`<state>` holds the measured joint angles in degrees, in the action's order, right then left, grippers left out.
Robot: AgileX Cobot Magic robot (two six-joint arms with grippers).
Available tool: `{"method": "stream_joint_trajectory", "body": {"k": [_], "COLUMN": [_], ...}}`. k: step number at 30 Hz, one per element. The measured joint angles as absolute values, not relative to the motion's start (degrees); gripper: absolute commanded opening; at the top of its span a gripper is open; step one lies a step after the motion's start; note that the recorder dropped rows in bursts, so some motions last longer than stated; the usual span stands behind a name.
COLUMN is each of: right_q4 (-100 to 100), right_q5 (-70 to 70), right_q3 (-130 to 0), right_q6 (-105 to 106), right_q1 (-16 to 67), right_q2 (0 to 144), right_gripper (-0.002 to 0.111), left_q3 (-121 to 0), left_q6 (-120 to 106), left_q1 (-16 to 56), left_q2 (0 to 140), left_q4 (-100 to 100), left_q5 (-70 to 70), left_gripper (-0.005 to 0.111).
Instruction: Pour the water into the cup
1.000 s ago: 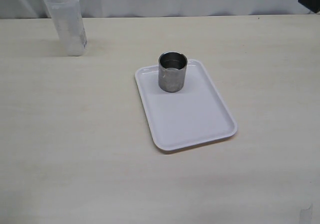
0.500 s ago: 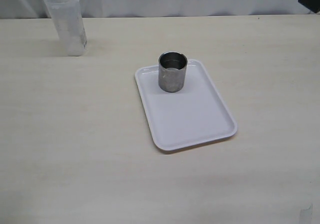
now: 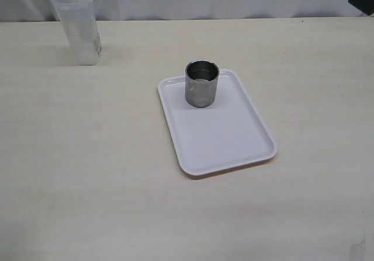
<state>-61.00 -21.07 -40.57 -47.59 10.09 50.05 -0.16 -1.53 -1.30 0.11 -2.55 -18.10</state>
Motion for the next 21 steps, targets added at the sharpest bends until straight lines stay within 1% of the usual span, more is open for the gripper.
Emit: {"method": "stream_joint_trajectory", "body": {"k": [5, 7, 10, 11, 14, 17, 21], "right_q4": [-60.7, -55.8, -39.1, -36.3, -17.8, -3.5, 1.5], "right_q5": [-21.1, -22.1, -27.8, -29.0, -36.1, -40.2, -43.4], "right_q3": [-39.8, -36.3, -28.3, -27.0, -18.2, -11.0, -3.5], "right_q6": [-46.6, -39.1, -18.8, -15.6, 0.6, 9.2, 13.3], "right_q1": [10.1, 10.1, 10.1, 10.1, 10.1, 10.1, 10.1], "right_q2": [49.9, 49.3, 45.1, 43.8, 36.2, 27.8, 17.5], "right_gripper": [0.004, 0.004, 0.004, 0.004, 0.004, 0.004, 0.004], "left_q3": [-0.2, -0.2, -0.2, -0.2, -0.2, -0.2, -0.2], "left_q6": [-1.5, -1.5, -1.5, -1.5, -1.5, -1.5, -1.5], "left_q1": [-1.3, -1.3, -1.3, -1.3, -1.3, -1.3, -1.3], "left_q2": [0.1, 0.1, 0.1, 0.1, 0.1, 0.1, 0.1], "left_q4": [-2.6, -2.6, -2.6, -2.6, -2.6, -2.6, -2.6], "left_q5": [-18.1, -18.1, -18.1, -18.1, -18.1, -18.1, -18.1], "left_gripper": [0.0, 0.0, 0.0, 0.0, 0.0, 0.0, 0.0]}}
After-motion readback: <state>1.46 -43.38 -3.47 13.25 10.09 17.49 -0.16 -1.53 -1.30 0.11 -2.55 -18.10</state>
